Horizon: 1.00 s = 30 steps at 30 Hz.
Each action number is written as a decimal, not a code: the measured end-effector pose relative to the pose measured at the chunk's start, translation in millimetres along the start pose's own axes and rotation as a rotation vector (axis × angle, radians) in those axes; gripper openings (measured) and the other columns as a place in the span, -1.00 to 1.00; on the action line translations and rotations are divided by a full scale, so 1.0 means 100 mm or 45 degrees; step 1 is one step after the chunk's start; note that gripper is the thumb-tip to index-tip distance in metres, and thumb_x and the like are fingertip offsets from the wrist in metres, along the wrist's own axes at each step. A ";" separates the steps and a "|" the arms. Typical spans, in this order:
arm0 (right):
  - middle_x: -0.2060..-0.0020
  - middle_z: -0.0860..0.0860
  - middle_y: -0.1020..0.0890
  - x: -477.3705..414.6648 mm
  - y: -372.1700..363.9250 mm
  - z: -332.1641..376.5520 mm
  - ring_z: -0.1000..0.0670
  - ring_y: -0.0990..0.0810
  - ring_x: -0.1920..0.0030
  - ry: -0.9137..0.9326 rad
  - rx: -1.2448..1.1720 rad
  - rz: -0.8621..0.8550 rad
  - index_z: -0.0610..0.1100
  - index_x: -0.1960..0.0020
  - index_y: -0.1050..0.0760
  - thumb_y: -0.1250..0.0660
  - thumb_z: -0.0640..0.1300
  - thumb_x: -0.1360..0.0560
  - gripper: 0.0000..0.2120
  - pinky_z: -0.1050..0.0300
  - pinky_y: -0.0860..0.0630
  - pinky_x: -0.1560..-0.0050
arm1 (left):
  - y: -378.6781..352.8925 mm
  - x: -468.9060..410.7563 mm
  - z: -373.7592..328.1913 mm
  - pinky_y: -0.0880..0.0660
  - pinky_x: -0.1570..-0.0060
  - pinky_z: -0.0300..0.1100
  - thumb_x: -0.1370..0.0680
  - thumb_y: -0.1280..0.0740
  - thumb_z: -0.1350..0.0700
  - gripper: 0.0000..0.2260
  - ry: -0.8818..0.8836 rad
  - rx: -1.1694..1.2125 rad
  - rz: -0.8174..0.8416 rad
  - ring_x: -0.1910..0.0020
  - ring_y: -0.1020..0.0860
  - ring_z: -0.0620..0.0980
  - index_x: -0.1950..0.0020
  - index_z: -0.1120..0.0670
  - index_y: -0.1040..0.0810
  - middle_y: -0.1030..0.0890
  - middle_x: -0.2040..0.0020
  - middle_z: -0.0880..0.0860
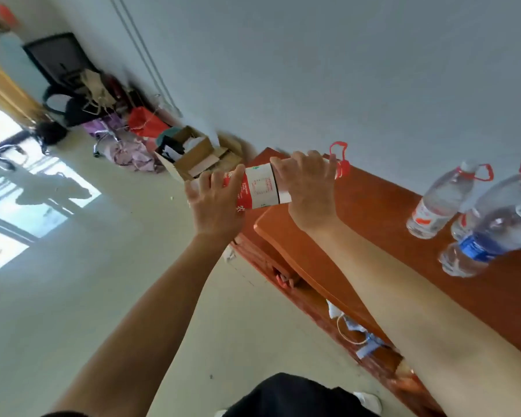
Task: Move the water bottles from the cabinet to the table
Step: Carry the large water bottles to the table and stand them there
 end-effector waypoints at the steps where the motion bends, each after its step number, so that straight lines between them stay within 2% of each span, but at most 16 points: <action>1: -0.26 -0.11 -0.42 -0.18 0.11 0.41 -0.24 -0.36 -0.35 0.045 -0.002 -0.066 0.12 -0.47 -0.18 -0.47 -0.27 -0.36 -0.18 -0.48 -0.19 -0.44 | 0.19 0.02 0.42 -0.32 -0.26 0.35 -0.35 -0.51 -0.10 -0.27 0.044 -0.036 -0.075 -0.27 -0.41 0.22 -0.47 -0.09 -0.31 -0.47 -0.25 0.12; 5: -0.32 -0.14 -0.43 -0.72 0.46 2.12 -0.28 -0.35 -0.39 0.243 -0.128 -0.214 0.09 -0.52 -0.25 -0.41 -0.21 -0.40 -0.26 -0.49 -0.13 -0.45 | 0.83 0.24 2.12 -0.31 -0.28 0.34 -0.34 -0.53 -0.04 -0.22 0.183 -0.236 -0.210 -0.32 -0.39 0.26 -0.49 -0.08 -0.28 -0.46 -0.30 0.15; 7: -0.37 -0.15 -0.41 -0.90 0.53 3.01 -0.29 -0.33 -0.42 0.367 -0.170 -0.238 0.10 -0.55 -0.23 -0.43 -0.16 -0.40 -0.22 -0.48 -0.11 -0.46 | 1.06 0.49 2.95 -0.29 -0.29 0.32 -0.35 -0.51 -0.02 -0.23 0.282 -0.348 -0.233 -0.32 -0.39 0.26 -0.51 -0.08 -0.27 -0.45 -0.32 0.16; 9: -0.37 -0.14 -0.41 -1.03 0.57 3.65 -0.28 -0.35 -0.41 0.437 -0.193 -0.279 0.12 -0.55 -0.21 -0.50 -0.21 -0.37 -0.15 -0.47 -0.15 -0.45 | 1.22 0.71 3.51 -0.27 -0.31 0.32 -0.34 -0.52 0.00 -0.22 0.354 -0.392 -0.239 -0.32 -0.40 0.26 -0.52 -0.07 -0.28 -0.46 -0.33 0.17; 13: -0.36 -0.19 -0.44 -1.23 0.74 5.23 -0.31 -0.37 -0.40 0.735 -0.313 -0.383 0.09 -0.52 -0.23 -0.51 -0.27 -0.36 -0.16 -0.50 -0.15 -0.44 | 1.56 1.26 4.85 -0.23 -0.34 0.33 -0.37 -0.53 0.01 -0.23 0.587 -0.477 -0.260 -0.35 -0.39 0.26 -0.52 -0.07 -0.30 -0.46 -0.34 0.17; 18: -0.37 -0.17 -0.42 -1.46 0.73 6.59 -0.29 -0.36 -0.42 0.934 -0.491 -0.458 0.09 -0.53 -0.29 -0.56 -0.27 -0.32 -0.12 -0.49 -0.18 -0.44 | 1.75 1.66 5.97 -0.20 -0.34 0.37 -0.35 -0.55 0.06 -0.24 0.799 -0.527 -0.325 -0.35 -0.41 0.28 -0.51 -0.07 -0.33 -0.48 -0.35 0.19; 23: -0.37 -0.16 -0.43 -1.90 0.54 7.95 -0.28 -0.38 -0.42 1.143 -0.734 -0.622 0.06 -0.54 -0.34 -0.58 -0.27 -0.27 -0.09 -0.37 0.00 -0.54 | 1.79 1.84 7.15 -0.19 -0.33 0.40 -0.33 -0.57 0.08 -0.21 0.990 -0.702 -0.367 -0.35 -0.42 0.28 -0.50 -0.06 -0.33 -0.48 -0.35 0.18; 24: -0.38 -0.17 -0.44 -1.99 0.52 8.19 -0.29 -0.38 -0.42 1.174 -0.765 -0.659 0.06 -0.54 -0.33 -0.59 -0.27 -0.26 -0.08 -0.37 -0.01 -0.54 | 1.80 1.82 7.34 -0.19 -0.33 0.41 -0.32 -0.58 0.08 -0.20 1.014 -0.736 -0.364 -0.35 -0.41 0.28 -0.50 -0.07 -0.32 -0.48 -0.34 0.18; 30: -0.36 -0.19 -0.47 -2.24 0.46 10.05 -0.30 -0.40 -0.40 1.416 -1.103 -0.577 0.07 -0.51 -0.32 -0.59 -0.31 -0.25 -0.08 -0.45 -0.17 -0.46 | 2.09 2.22 8.62 -0.23 -0.29 0.47 -0.27 -0.64 0.07 -0.15 1.270 -0.989 -0.262 -0.33 -0.40 0.26 -0.50 -0.06 -0.35 -0.46 -0.31 0.19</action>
Point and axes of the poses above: each hand's wrist, its own x-axis away from the middle knuckle, its own y-axis out of the back of the hand, z = x × y, the point moved 7 cm from there along -x, towards the middle knuckle
